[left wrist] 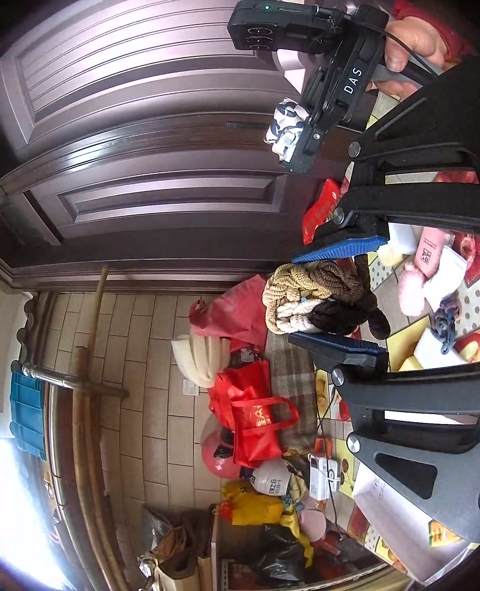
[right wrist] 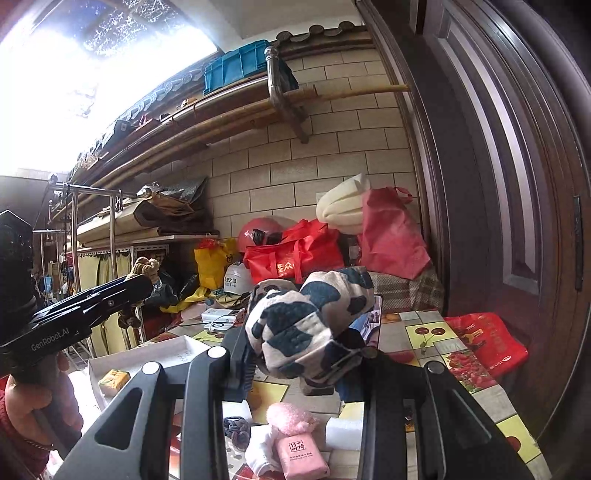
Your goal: Organize soft objects
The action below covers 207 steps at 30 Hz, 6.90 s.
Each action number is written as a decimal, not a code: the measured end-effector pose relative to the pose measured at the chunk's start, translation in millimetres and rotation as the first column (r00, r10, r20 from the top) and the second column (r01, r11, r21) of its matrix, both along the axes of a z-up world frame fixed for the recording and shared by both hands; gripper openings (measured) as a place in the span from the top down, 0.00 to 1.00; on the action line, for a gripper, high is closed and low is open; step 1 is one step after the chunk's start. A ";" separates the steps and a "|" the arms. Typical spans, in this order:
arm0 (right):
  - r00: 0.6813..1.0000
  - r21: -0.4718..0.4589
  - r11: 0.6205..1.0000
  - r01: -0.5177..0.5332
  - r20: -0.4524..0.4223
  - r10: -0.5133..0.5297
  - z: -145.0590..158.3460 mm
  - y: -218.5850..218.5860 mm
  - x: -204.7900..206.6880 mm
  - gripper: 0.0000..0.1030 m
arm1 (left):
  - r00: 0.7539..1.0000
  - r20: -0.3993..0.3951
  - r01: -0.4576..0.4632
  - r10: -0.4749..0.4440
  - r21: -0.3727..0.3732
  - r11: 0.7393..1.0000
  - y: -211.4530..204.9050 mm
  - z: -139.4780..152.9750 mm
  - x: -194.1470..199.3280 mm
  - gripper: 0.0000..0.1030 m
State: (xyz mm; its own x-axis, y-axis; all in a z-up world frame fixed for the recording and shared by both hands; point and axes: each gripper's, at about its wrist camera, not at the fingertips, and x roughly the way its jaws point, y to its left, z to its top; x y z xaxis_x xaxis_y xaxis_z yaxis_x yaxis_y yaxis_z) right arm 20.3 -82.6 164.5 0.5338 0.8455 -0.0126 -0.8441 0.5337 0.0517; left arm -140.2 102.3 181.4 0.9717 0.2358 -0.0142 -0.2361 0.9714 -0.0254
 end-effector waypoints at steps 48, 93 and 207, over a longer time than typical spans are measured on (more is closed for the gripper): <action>0.902 -0.402 0.809 -0.429 -0.144 0.407 -56.2 257.4 -64.4 0.68 | 0.849 -0.226 -0.524 0.477 -0.256 0.812 202.1 -63.7 -85.8 0.63; 0.999 0.147 0.989 -0.034 0.015 0.032 170.5 -3.3 31.5 0.00 | 0.989 -0.003 -0.145 0.145 0.000 0.989 47.9 197.5 -59.1 0.00; 0.986 -0.172 0.984 -0.045 -0.164 0.016 -41.1 30.4 53.4 0.52 | 0.989 -0.129 0.056 -0.068 -0.099 0.994 19.6 -25.8 68.1 0.57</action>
State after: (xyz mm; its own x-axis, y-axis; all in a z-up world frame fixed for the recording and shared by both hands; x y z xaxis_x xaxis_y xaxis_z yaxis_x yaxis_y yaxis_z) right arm 73.7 -52.2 123.3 0.4865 0.8386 -0.2451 -0.8483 0.5205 0.0969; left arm -72.2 121.9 155.6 0.9724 0.1666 -0.1631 -0.1830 0.9789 -0.0906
